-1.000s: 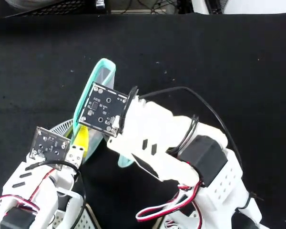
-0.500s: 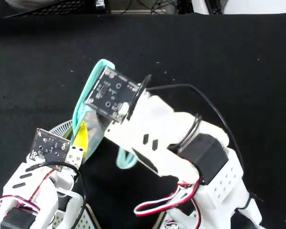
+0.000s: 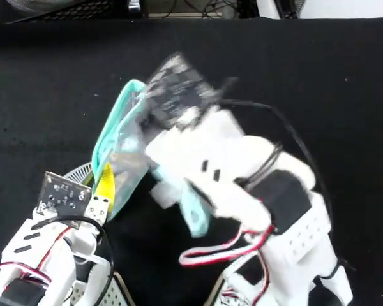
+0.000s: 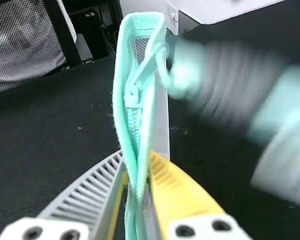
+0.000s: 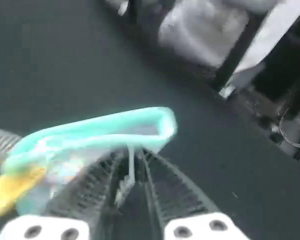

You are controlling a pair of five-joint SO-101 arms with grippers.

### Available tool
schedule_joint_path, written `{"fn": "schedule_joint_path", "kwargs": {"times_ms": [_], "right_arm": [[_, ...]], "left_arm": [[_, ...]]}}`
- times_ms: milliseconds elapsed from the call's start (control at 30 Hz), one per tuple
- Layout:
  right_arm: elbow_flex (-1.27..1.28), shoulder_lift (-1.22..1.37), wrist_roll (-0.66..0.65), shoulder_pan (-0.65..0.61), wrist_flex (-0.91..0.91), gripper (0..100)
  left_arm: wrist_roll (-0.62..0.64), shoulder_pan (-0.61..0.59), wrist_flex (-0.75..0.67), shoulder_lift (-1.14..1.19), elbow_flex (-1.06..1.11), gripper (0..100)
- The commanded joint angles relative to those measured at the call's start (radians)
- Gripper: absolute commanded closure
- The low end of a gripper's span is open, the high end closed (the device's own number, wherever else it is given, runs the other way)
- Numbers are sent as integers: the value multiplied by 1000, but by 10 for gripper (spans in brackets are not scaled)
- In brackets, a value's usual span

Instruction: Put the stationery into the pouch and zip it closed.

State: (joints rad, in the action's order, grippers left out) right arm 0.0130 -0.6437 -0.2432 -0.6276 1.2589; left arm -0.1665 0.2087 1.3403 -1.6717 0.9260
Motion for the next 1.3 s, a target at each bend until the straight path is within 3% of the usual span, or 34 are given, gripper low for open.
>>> {"fn": "schedule_joint_path", "kwargs": {"times_ms": [0,200,300,467,567,833,1267], "right_arm": [[8,-4,0,71,-44,986],[5,-4,3,74,6,984],[1,-18,3,-74,127,957],[74,-41,-3,-273,187,792],[131,-53,-3,-288,129,751],[254,-99,5,-292,-75,751],[369,-140,61,-285,-209,781]], "left_arm": [[-3,1,12,0,7,970],[-2,1,8,0,7,970],[-2,1,8,0,7,970],[-2,1,8,0,7,970],[-2,1,6,0,7,970],[-2,-1,9,0,7,970],[-2,-1,9,0,8,970]]}}
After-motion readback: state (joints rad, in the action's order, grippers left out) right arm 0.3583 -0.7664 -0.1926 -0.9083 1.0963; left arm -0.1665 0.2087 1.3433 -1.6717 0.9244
